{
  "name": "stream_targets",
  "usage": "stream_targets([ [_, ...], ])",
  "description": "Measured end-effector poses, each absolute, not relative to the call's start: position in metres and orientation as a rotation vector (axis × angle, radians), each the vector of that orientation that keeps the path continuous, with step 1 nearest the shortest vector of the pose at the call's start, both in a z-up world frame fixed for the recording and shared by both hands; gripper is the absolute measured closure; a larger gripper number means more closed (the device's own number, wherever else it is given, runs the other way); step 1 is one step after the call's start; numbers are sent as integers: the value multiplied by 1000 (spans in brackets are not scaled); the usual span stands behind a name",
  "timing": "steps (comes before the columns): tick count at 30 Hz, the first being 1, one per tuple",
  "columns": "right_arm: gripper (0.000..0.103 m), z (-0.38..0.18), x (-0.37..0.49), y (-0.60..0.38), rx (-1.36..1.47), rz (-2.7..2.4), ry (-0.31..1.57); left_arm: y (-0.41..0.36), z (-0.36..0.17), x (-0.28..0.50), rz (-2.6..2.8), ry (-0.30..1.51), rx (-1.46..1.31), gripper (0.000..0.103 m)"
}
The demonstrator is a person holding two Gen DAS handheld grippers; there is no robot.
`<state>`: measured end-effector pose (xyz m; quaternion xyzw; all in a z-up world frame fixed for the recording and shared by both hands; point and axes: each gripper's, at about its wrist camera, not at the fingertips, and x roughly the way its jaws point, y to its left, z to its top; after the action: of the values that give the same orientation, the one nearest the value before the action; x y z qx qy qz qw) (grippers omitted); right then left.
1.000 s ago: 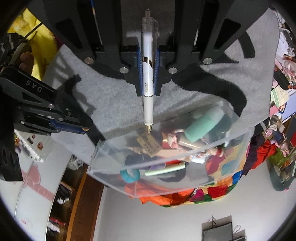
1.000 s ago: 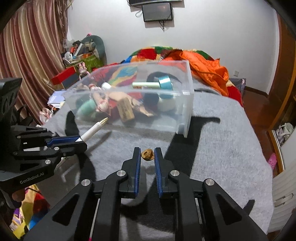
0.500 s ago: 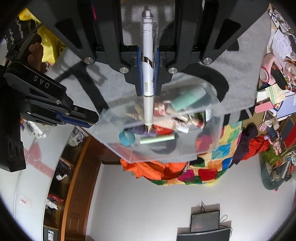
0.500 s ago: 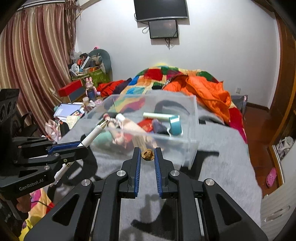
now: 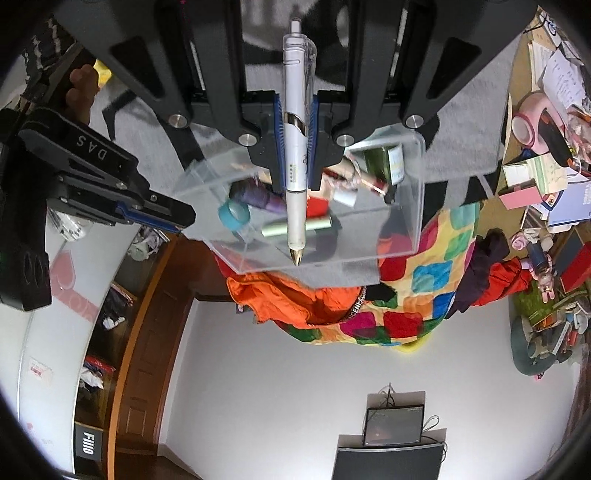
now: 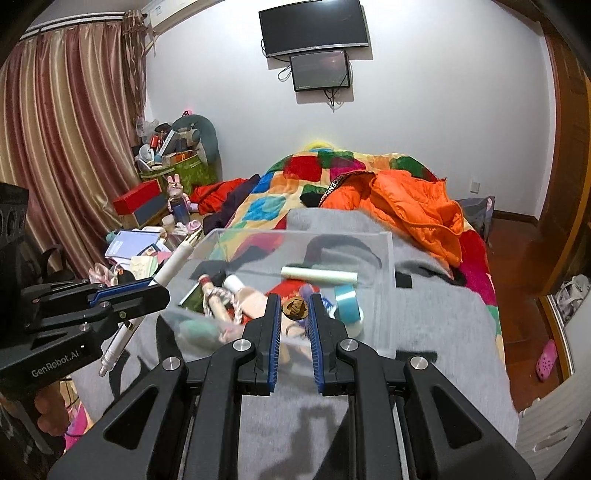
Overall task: Organize objects
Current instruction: 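Lift the white pen over the box with left tool while right tool grasps the brown bead, then drop the white pen into the box with left tool while right tool drops the brown bead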
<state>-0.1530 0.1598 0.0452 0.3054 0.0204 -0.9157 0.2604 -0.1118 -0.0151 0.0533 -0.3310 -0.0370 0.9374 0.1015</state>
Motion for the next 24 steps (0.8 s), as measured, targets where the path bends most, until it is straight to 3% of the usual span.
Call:
stream_targets([
  [11, 90, 40, -185, 148, 867, -2474, 23, -22, 65, -147, 2802, -75, -958, 93],
  [24, 90, 2, -210, 127, 1005, -2406, 33, -16, 28, -180, 2792, -48, -1062, 93],
])
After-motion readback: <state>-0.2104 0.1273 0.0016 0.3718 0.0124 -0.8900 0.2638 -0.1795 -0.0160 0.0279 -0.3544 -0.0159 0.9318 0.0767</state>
